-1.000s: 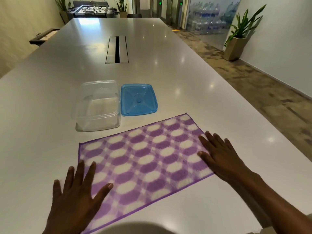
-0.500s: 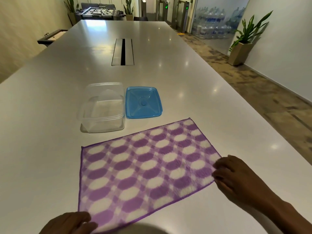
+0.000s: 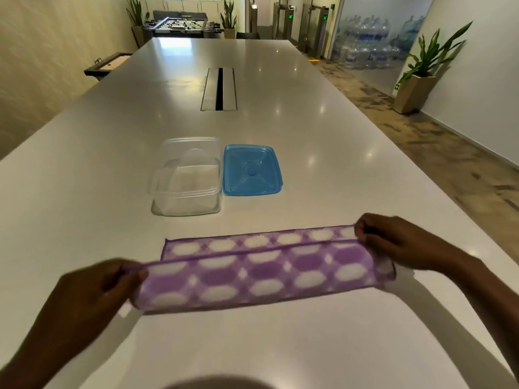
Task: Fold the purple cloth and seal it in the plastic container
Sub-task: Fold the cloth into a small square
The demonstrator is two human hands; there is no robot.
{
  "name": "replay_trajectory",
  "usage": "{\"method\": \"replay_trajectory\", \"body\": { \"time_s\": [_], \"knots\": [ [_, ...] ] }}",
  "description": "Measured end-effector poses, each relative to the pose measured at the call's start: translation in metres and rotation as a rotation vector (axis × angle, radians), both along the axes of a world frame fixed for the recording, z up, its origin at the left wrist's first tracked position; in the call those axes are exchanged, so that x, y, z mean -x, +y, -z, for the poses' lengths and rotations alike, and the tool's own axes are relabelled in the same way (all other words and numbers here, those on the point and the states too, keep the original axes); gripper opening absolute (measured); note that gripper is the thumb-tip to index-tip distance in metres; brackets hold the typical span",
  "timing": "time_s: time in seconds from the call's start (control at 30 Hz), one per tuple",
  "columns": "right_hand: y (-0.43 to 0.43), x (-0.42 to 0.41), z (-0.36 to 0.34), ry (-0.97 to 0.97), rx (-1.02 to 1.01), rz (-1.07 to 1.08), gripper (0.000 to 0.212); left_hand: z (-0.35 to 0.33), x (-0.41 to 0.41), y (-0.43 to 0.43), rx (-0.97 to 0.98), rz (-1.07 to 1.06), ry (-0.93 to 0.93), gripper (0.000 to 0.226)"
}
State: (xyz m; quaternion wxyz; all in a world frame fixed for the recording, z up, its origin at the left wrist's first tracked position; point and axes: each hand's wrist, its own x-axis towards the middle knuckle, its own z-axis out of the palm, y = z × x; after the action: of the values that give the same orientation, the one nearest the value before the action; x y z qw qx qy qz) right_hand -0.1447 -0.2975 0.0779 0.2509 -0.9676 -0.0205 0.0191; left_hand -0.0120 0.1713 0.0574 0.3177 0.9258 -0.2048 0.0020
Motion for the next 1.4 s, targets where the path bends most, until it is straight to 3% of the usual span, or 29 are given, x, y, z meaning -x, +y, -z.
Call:
{"method": "replay_trajectory", "body": {
  "time_s": [0.13, 0.23, 0.37, 0.43, 0.5, 0.63, 0.77, 0.9, 1.03, 1.4],
  "knots": [
    [-0.014, -0.051, 0.003, 0.113, -0.003, 0.089, 0.02, 0.002, -0.049, -0.027, 0.052, -0.032, -0.055, 0.023],
    [-0.018, -0.076, 0.013, 0.164, 0.049, 0.133, 0.016, 0.017, -0.071, -0.043, -0.019, -0.058, -0.071, 0.02],
    [-0.019, -0.085, 0.028, 0.231, 0.175, 0.19, 0.007, 0.031, -0.078, -0.06, -0.102, -0.127, 0.068, 0.02],
    [-0.014, -0.082, 0.032, 0.156, 0.285, 0.248, 0.023, 0.036, -0.068, -0.068, -0.212, -0.165, -0.032, 0.04],
    [0.001, -0.077, 0.034, -0.043, 0.399, 0.29, 0.037, 0.038, -0.055, -0.08, -0.323, -0.151, -0.233, 0.051],
    [0.075, -0.079, 0.035, -0.245, 0.281, 0.222, 0.044, 0.035, -0.029, -0.127, -0.178, 0.025, -0.433, 0.042],
    [0.146, -0.091, 0.06, -0.145, 0.187, 0.089, 0.057, 0.05, -0.018, -0.171, -0.09, 0.253, -0.269, 0.046],
    [0.16, -0.091, 0.093, 0.008, 0.232, 0.107, 0.062, 0.078, -0.029, -0.173, -0.227, 0.322, -0.145, 0.051],
    [0.146, -0.087, 0.103, 0.019, 0.295, 0.111, 0.077, 0.086, -0.036, -0.158, -0.391, 0.325, -0.136, 0.068],
    [0.011, -0.035, 0.113, 0.079, 0.389, 0.421, 0.09, 0.1, -0.054, -0.057, -0.456, 0.093, -0.115, 0.087]
  ]
}}
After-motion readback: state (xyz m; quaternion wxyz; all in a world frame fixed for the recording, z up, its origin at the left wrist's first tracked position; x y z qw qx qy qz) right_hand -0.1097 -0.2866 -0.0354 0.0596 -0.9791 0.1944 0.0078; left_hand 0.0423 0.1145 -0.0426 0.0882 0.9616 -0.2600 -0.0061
